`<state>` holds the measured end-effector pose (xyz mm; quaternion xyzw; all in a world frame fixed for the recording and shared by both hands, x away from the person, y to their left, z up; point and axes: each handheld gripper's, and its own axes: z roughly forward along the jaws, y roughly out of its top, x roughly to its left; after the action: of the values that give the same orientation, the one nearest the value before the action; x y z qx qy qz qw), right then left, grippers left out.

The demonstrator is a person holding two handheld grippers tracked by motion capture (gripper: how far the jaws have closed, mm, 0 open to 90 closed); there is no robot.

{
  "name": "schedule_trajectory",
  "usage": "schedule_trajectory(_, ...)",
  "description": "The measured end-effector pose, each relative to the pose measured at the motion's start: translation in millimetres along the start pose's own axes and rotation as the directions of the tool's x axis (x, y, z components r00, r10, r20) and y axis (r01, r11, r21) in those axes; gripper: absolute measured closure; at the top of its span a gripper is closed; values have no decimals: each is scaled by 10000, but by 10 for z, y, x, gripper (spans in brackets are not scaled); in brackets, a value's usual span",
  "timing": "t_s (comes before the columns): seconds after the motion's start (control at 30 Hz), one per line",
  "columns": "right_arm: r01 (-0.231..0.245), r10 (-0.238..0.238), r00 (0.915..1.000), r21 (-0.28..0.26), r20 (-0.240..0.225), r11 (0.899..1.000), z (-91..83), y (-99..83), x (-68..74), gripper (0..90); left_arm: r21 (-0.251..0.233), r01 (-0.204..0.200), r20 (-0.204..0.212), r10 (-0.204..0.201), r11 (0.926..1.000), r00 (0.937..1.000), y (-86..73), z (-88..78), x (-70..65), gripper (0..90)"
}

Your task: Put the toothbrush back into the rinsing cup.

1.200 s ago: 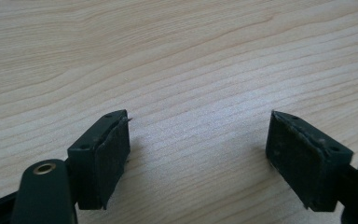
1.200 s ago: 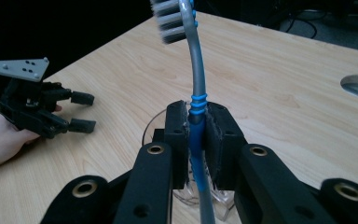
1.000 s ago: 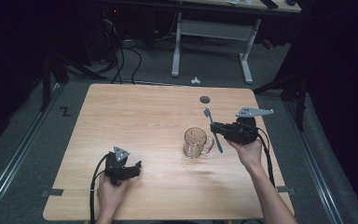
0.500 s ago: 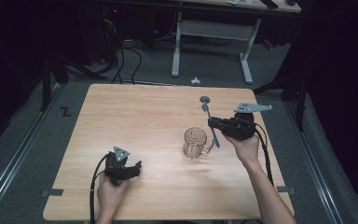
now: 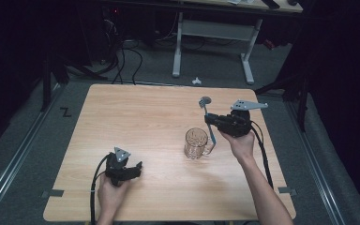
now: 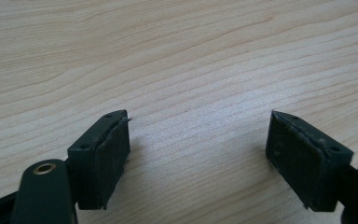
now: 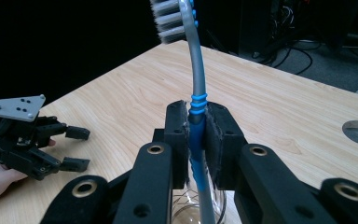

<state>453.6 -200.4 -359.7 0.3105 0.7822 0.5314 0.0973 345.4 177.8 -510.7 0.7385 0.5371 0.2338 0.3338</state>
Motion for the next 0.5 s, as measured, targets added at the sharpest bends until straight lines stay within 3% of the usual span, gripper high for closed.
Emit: schedule_trajectory(0.5,-114,115,9999,-214,42,9997,72,-18,-50,800,0,-11,-1,11,10000,10000,0,0,-1,221)
